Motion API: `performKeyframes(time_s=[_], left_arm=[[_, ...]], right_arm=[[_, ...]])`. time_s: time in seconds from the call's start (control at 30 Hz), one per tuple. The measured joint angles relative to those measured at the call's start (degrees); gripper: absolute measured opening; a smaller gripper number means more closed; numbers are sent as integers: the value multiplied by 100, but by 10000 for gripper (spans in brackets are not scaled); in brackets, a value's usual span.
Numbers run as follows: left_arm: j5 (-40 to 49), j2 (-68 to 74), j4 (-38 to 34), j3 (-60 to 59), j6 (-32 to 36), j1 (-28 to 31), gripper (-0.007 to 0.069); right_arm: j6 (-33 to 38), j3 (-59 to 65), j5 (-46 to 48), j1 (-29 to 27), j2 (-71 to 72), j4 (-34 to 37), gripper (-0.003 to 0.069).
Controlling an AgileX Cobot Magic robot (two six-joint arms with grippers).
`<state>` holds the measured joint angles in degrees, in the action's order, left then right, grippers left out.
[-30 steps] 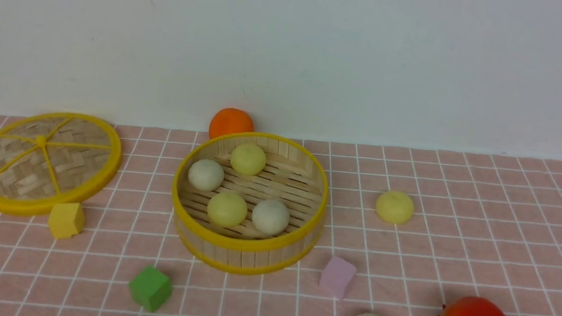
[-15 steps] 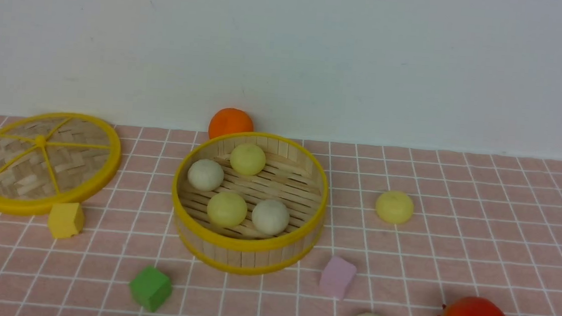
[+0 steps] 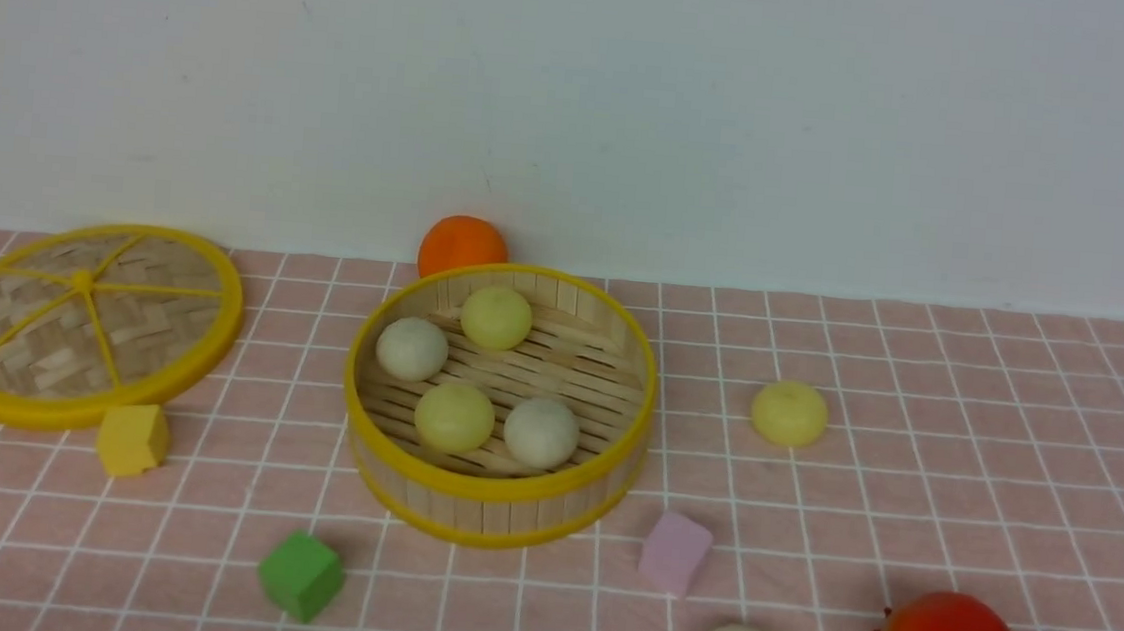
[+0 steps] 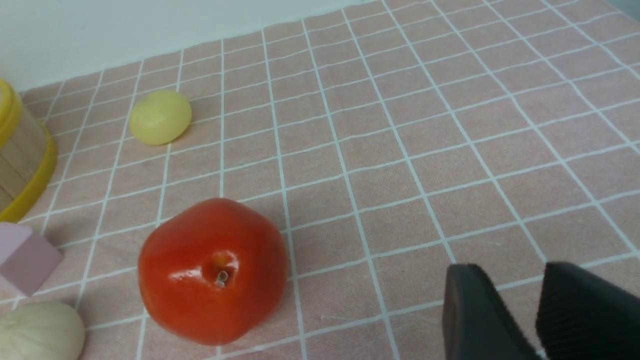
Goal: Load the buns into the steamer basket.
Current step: Use the right arm to grab a steamed stuffed bun
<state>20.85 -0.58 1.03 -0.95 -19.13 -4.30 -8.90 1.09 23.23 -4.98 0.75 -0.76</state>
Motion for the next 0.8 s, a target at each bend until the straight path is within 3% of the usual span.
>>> performKeyframes(time_s=[0.57,0.8], left_arm=[[0,0,0,0,0,0,13],[0,0,0,0,0,0,13]], right_arm=[[0,1,-43,0,0,-13,239],[-171,51,-1302,0,0,134,239]])
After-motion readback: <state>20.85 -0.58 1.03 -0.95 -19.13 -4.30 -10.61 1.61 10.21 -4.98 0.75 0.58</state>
